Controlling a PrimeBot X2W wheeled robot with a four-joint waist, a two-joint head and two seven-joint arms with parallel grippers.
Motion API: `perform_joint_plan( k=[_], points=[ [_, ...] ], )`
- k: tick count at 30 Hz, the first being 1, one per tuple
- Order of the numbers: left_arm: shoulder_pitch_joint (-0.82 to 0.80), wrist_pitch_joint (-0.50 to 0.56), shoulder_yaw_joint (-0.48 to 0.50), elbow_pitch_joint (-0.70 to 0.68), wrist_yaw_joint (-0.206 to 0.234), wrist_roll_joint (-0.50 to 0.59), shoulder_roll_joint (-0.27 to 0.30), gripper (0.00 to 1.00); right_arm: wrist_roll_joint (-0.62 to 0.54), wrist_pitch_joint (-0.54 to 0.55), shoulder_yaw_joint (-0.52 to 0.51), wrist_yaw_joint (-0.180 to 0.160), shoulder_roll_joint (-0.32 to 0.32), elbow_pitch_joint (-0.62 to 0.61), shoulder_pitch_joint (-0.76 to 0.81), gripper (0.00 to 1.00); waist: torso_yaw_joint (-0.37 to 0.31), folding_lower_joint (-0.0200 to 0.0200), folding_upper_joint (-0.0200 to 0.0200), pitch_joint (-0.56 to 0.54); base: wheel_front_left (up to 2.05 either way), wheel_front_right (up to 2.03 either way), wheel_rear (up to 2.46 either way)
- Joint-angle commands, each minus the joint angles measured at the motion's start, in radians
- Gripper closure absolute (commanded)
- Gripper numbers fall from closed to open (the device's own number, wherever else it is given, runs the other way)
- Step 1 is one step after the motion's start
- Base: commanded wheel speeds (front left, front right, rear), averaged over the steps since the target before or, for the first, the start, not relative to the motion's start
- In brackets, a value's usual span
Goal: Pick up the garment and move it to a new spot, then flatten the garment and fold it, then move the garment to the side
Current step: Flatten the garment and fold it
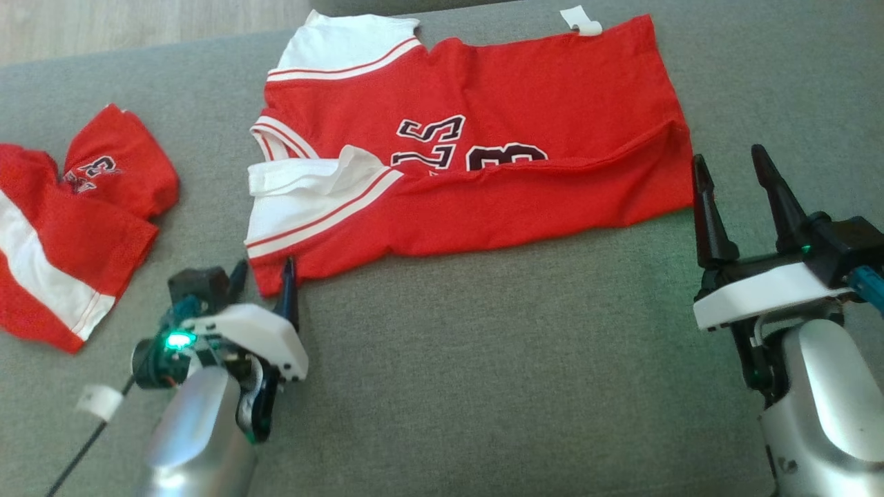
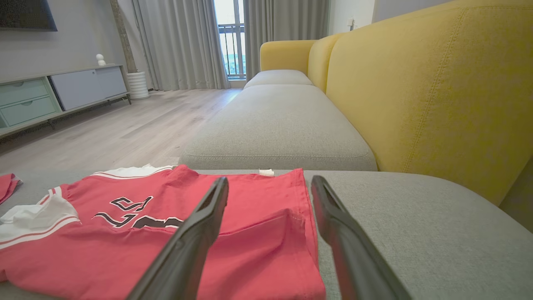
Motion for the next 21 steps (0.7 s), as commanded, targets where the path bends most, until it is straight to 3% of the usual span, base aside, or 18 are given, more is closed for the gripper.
perform_joint_plan(
  k=[1, 4, 5, 6, 7, 14, 21],
  points=[
    [-0.036, 0.022, 0.021, 0.003, 0.004, 0.004, 0.025, 0.0, -0.008, 0.001, 0.022, -0.001, 0.006, -0.036, -0.027, 0.0, -0.004, -0.0001, 0.0, 0.004, 0.0, 0.0, 0.0],
    [-0.043, 0.046, 0.007, 0.03, -0.007, 0.003, 0.022, 0.0, -0.013, 0.015, 0.015, -0.001, 0.007, -0.028, -0.03, 0.0, -0.004, -0.0001, 0.0, 0.005, 0.0, 0.0, 0.0],
    [-0.045, 0.05, 0.003, 0.035, -0.011, 0.002, 0.021, 0.16, -0.018, 0.025, 0.008, -0.001, 0.009, -0.02, -0.031, 0.0, -0.003, -0.0001, 0.0, 0.005, 0.0, 0.0, 0.0],
    [-0.047, 0.047, 0.0, 0.036, -0.016, 0.001, 0.02, 0.89, -0.026, 0.039, -0.002, -0.001, 0.012, -0.011, -0.032, 0.0, 0.0, -0.0001, 0.0, 0.006, 0.0, 0.0, 0.0],
    [-0.049, 0.038, -0.003, 0.033, -0.02, 0.001, 0.019, 1.0, -0.036, 0.051, -0.014, -0.001, 0.015, -0.001, -0.034, 0.0, 0.004, -0.0001, 0.0, 0.006, 0.0, 0.0, 0.0],
    [-0.075, -0.116, -0.009, -0.05, -0.047, 0.009, 0.017, 1.0, -0.111, 0.177, -0.168, -0.001, 0.081, 0.119, -0.085, 0.0, 0.039, -0.0001, 0.0, 0.013, 0.0, 0.0, 0.0],
    [-0.095, -0.212, -0.044, -0.152, -0.072, 0.033, 0.016, 1.0, -0.076, 0.246, -0.321, -0.001, 0.11, 0.317, -0.191, 0.0, 0.068, -0.0001, 0.0, 0.039, 0.0, 0.0, 0.0]
  ],
)
